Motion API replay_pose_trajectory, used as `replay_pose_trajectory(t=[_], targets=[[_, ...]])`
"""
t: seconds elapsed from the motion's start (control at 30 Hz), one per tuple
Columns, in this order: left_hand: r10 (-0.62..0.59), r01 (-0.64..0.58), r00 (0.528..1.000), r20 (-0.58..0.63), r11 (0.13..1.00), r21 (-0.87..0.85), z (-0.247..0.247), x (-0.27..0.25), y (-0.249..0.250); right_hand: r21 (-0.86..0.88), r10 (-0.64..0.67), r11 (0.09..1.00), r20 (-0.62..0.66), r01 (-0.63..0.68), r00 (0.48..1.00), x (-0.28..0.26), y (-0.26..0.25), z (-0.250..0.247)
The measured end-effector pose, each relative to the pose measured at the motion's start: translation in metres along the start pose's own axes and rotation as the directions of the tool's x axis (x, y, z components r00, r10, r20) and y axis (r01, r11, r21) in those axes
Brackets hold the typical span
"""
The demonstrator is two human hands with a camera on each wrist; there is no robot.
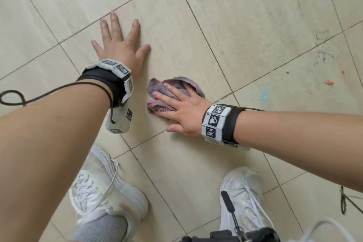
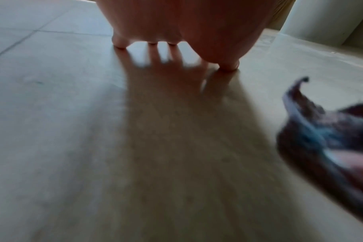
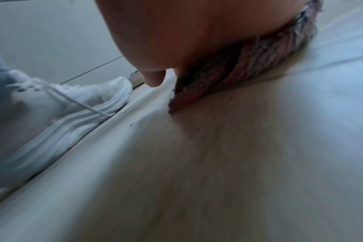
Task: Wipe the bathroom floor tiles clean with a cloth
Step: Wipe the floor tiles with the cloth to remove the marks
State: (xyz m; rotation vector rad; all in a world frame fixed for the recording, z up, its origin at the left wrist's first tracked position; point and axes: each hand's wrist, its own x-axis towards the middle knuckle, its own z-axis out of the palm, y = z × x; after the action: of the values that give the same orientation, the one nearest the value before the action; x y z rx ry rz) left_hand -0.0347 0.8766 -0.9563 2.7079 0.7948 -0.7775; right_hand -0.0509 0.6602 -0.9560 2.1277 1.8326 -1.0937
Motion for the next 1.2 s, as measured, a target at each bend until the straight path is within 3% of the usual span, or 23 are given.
replay_pose_trajectory(t=[0.13, 0.3, 0.37, 0.53, 0.6, 0.8, 0.93, 1.03, 1.2], targets=[[-0.008, 0.008, 1.0, 0.005, 1.0, 0.014, 0.004, 0.001, 0.015, -0.004, -0.014, 1.0, 0.009, 0.015, 1.0, -0.036, 0.026, 0.024], [0.051, -0.051, 0.999, -0.003, 0.998, 0.034, -0.002, 0.019, 0.048, 0.055, 0.258, 0.965, -0.005, -0.258, 0.966, -0.062, 0.091, 0.009], [0.079, -0.079, 0.997, 0.0, 0.996, 0.034, -0.006, 0.03, 0.071, 0.125, 0.412, 0.906, -0.043, -0.405, 0.91, -0.061, 0.125, -0.01], [0.146, -0.146, 0.989, 0.01, 0.988, 0.051, -0.016, 0.053, 0.124, 0.343, 0.713, 0.679, -0.1, -0.649, 0.694, -0.065, 0.196, -0.037], [0.162, -0.163, 0.986, 0.028, 0.985, 0.055, -0.021, 0.061, 0.147, 0.389, 0.763, 0.62, -0.097, -0.681, 0.639, -0.065, 0.206, -0.038], [0.186, -0.198, 0.975, 0.12, 0.975, 0.1, -0.035, 0.071, 0.209, 0.567, 0.836, 0.487, -0.084, -0.664, 0.542, -0.058, 0.195, -0.038], [0.126, -0.158, 0.975, 0.181, 0.972, 0.175, -0.041, 0.074, 0.234, 0.607, 0.841, 0.463, -0.068, -0.646, 0.537, -0.06, 0.197, -0.038], [0.049, -0.1, 0.97, 0.24, 0.974, 0.203, -0.056, 0.071, 0.241, 0.639, 0.819, 0.462, -0.043, -0.615, 0.572, -0.061, 0.199, -0.044], [0.072, -0.138, 0.958, 0.277, 0.965, 0.225, -0.054, 0.078, 0.237, 0.624, 0.818, 0.472, -0.046, -0.623, 0.574, -0.064, 0.2, -0.042]])
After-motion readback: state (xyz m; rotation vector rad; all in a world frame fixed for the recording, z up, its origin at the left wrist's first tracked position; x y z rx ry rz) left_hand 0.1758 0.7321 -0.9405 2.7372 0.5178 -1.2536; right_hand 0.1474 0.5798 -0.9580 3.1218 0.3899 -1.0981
